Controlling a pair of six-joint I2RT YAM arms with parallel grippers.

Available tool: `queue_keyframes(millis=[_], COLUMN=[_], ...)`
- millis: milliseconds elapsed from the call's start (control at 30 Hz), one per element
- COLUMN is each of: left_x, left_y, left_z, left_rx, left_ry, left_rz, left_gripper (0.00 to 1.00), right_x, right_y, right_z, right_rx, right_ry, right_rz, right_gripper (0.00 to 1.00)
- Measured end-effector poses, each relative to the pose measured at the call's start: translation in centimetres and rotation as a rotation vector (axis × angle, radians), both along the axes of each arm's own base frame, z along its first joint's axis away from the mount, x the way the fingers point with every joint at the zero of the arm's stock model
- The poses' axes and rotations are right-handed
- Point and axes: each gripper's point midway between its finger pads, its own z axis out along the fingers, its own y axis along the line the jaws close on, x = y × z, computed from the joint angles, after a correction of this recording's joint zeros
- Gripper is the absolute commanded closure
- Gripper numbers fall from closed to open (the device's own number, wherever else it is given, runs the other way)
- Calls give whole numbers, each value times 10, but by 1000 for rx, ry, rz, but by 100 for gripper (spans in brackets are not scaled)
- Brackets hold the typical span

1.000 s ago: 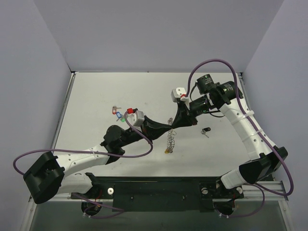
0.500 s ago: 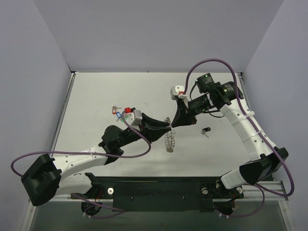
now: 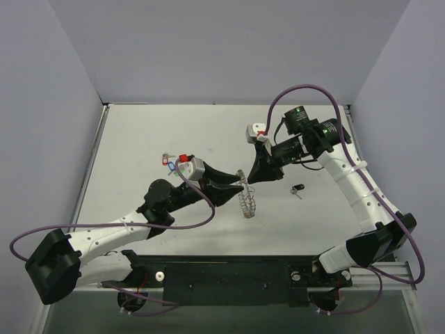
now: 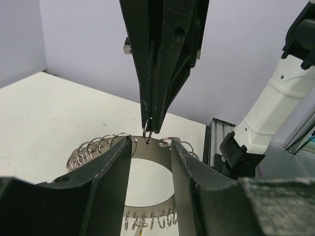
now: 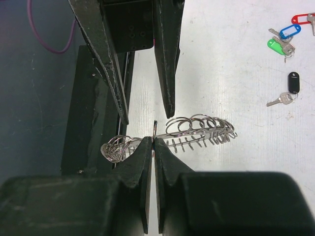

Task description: Put the keys on the keyring

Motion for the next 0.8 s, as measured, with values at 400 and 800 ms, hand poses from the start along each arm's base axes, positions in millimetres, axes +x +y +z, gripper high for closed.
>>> queue_keyframes(millis=[400,800], left_x=[5,5], left_y=[-8,-15], left_z=[2,1], left_rx=[16,29], left_ry=[-3,-7], left_rz=[-5,-34], left_gripper=[64,100], right_x=[-1,-2], right_y=[0,-1], right_z=[0,2], right_rx=[1,3], right_ry=[1,-4], right_rz=[-2,-2], right_gripper=[100,100])
